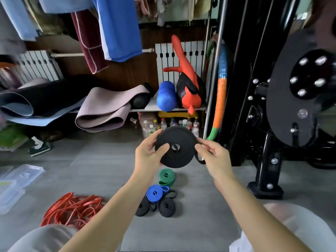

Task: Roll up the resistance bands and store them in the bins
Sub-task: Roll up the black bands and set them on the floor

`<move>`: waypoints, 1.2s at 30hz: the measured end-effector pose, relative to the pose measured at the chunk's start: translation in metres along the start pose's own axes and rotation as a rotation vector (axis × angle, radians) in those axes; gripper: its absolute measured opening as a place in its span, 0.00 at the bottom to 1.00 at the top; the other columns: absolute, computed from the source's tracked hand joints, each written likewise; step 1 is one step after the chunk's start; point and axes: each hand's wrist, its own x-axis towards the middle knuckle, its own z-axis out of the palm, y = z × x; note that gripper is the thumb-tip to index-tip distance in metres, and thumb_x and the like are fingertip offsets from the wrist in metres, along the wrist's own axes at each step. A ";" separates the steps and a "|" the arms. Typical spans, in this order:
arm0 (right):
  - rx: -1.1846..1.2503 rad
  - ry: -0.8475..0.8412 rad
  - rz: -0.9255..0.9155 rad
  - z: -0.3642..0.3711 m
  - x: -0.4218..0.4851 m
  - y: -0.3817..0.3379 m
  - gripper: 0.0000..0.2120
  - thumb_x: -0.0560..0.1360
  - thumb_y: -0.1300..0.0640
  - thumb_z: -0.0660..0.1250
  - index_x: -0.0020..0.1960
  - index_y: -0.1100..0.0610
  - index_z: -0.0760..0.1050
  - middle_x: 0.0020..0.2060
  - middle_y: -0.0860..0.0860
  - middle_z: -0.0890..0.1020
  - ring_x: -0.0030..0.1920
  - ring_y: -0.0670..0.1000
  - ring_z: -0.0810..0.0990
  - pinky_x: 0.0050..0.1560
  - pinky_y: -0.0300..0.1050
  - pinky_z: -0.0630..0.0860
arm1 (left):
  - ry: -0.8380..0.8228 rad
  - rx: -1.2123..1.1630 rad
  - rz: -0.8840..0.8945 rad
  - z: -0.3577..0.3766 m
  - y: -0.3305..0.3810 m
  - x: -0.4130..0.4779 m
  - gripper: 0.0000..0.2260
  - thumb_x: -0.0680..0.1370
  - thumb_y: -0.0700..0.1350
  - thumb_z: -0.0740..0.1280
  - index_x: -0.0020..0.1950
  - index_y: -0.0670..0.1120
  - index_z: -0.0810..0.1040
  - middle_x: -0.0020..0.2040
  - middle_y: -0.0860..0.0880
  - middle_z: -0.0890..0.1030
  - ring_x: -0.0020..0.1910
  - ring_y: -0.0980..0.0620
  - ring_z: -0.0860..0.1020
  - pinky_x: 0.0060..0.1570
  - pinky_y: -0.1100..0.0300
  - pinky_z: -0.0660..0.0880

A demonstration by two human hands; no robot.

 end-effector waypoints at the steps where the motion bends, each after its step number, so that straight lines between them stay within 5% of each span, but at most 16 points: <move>1: -0.095 0.004 -0.023 0.003 0.000 -0.001 0.12 0.74 0.60 0.69 0.54 0.45 0.79 0.48 0.43 0.77 0.53 0.45 0.76 0.56 0.37 0.72 | 0.017 -0.006 0.000 -0.003 0.001 0.000 0.21 0.73 0.32 0.68 0.54 0.59 0.80 0.52 0.52 0.83 0.53 0.51 0.80 0.50 0.44 0.79; 6: -0.220 -0.059 -0.065 0.022 0.000 0.004 0.17 0.76 0.59 0.65 0.64 0.48 0.75 0.45 0.35 0.80 0.42 0.29 0.76 0.46 0.22 0.70 | 0.089 -0.007 -0.017 -0.009 -0.006 0.006 0.20 0.74 0.33 0.68 0.54 0.58 0.79 0.54 0.50 0.82 0.57 0.49 0.79 0.56 0.42 0.76; 9: -0.309 -0.071 -0.066 0.035 0.011 0.009 0.20 0.72 0.53 0.69 0.64 0.48 0.74 0.38 0.34 0.79 0.40 0.34 0.79 0.41 0.29 0.74 | 0.095 0.025 -0.029 -0.008 -0.014 0.023 0.20 0.74 0.33 0.68 0.58 0.55 0.78 0.56 0.49 0.81 0.57 0.48 0.78 0.56 0.42 0.76; 12: -0.550 -0.059 -0.052 0.045 0.041 0.009 0.19 0.69 0.46 0.70 0.57 0.47 0.72 0.33 0.38 0.75 0.36 0.39 0.76 0.31 0.33 0.66 | 0.079 0.092 -0.056 -0.004 -0.020 0.050 0.19 0.74 0.34 0.68 0.58 0.57 0.77 0.57 0.49 0.80 0.58 0.48 0.77 0.55 0.43 0.77; 18: -0.826 -0.129 0.022 0.064 0.103 0.042 0.18 0.66 0.42 0.69 0.50 0.52 0.71 0.38 0.47 0.77 0.41 0.53 0.75 0.36 0.45 0.70 | 0.015 0.091 -0.331 -0.015 -0.063 0.115 0.17 0.76 0.36 0.66 0.62 0.51 0.73 0.53 0.47 0.80 0.48 0.47 0.82 0.44 0.43 0.80; 22: -0.840 -0.236 0.218 0.073 0.127 0.111 0.18 0.66 0.43 0.70 0.47 0.54 0.70 0.36 0.50 0.80 0.39 0.55 0.80 0.39 0.49 0.77 | 0.010 0.095 -0.506 -0.019 -0.125 0.135 0.14 0.78 0.35 0.65 0.59 0.51 0.74 0.47 0.50 0.81 0.43 0.49 0.82 0.41 0.42 0.80; 28: -0.842 -0.374 0.475 0.066 0.133 0.256 0.19 0.66 0.41 0.71 0.45 0.53 0.71 0.32 0.43 0.74 0.37 0.50 0.76 0.38 0.46 0.71 | -0.016 0.118 -0.783 -0.029 -0.260 0.139 0.14 0.78 0.36 0.64 0.62 0.49 0.72 0.49 0.47 0.77 0.48 0.45 0.80 0.45 0.40 0.79; 36: -1.027 -0.482 0.728 0.062 0.112 0.409 0.19 0.63 0.41 0.69 0.44 0.53 0.71 0.34 0.50 0.80 0.39 0.54 0.79 0.36 0.44 0.71 | -0.011 0.128 -1.107 -0.031 -0.417 0.118 0.17 0.78 0.33 0.59 0.55 0.56 0.71 0.48 0.53 0.77 0.42 0.49 0.79 0.29 0.57 0.79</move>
